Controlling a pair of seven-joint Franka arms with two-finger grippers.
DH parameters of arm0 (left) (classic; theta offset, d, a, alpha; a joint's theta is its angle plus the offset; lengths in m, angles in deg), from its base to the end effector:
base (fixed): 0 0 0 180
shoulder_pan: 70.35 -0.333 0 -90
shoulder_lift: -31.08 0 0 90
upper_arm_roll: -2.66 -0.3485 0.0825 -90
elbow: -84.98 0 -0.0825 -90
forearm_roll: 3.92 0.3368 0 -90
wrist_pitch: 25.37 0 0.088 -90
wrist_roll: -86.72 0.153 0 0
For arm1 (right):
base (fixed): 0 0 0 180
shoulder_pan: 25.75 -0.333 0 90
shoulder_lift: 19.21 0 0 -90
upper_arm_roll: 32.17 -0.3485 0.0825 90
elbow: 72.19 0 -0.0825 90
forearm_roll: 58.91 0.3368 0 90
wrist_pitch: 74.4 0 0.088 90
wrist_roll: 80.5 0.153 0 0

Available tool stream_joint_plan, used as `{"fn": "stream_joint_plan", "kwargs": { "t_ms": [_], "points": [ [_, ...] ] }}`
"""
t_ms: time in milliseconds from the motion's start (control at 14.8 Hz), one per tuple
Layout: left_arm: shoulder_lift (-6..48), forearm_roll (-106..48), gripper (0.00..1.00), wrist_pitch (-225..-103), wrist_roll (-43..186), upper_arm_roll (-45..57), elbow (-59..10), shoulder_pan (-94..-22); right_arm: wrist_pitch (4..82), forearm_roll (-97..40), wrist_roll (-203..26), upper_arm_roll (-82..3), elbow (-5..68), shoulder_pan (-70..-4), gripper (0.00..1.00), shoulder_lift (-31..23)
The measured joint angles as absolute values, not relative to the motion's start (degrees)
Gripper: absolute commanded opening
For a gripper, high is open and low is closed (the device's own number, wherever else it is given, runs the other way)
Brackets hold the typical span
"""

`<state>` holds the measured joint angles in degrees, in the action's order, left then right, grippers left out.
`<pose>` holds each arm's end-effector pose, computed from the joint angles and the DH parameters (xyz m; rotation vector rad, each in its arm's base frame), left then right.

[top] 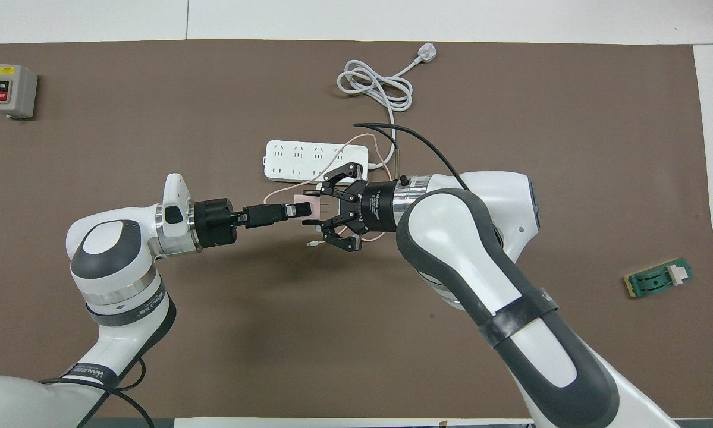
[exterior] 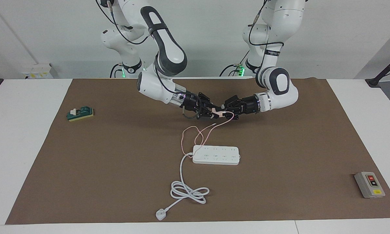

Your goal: Plug charger into power strip

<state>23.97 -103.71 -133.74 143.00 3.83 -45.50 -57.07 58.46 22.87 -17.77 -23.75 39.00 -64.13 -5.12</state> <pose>0.4715 -0.2408 0.3921 1.6949 -0.0473 0.1746 0.5086 0.3597 0.4200 -1.5746 1.5507 0.8131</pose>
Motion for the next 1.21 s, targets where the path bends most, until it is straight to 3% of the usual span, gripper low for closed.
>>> {"fn": "stream_joint_plan", "kwargs": {
  "t_ms": [67,742,944,1213],
  "points": [
    [24.0,-103.7,0.0,-133.7,143.0,3.8,-45.5,-57.1,58.5,22.9,-17.8,-23.7,39.0,-64.1,1.0,-5.1],
    [24.1,-103.9,0.0,-133.8,143.7,3.1,-44.6,-57.2,58.5,21.2,-18.0,-23.5,39.2,-63.7,1.0,-5.2],
    [25.2,-102.8,0.0,-134.1,138.7,1.2,-41.9,-57.5,58.5,13.4,-18.2,-23.3,38.9,-61.4,1.0,-5.4],
    [27.4,-89.2,0.0,-134.2,124.3,-0.3,-34.7,-60.4,58.3,2.4,-23.3,-23.2,38.9,-56.4,1.0,-6.0]
  ]
}}
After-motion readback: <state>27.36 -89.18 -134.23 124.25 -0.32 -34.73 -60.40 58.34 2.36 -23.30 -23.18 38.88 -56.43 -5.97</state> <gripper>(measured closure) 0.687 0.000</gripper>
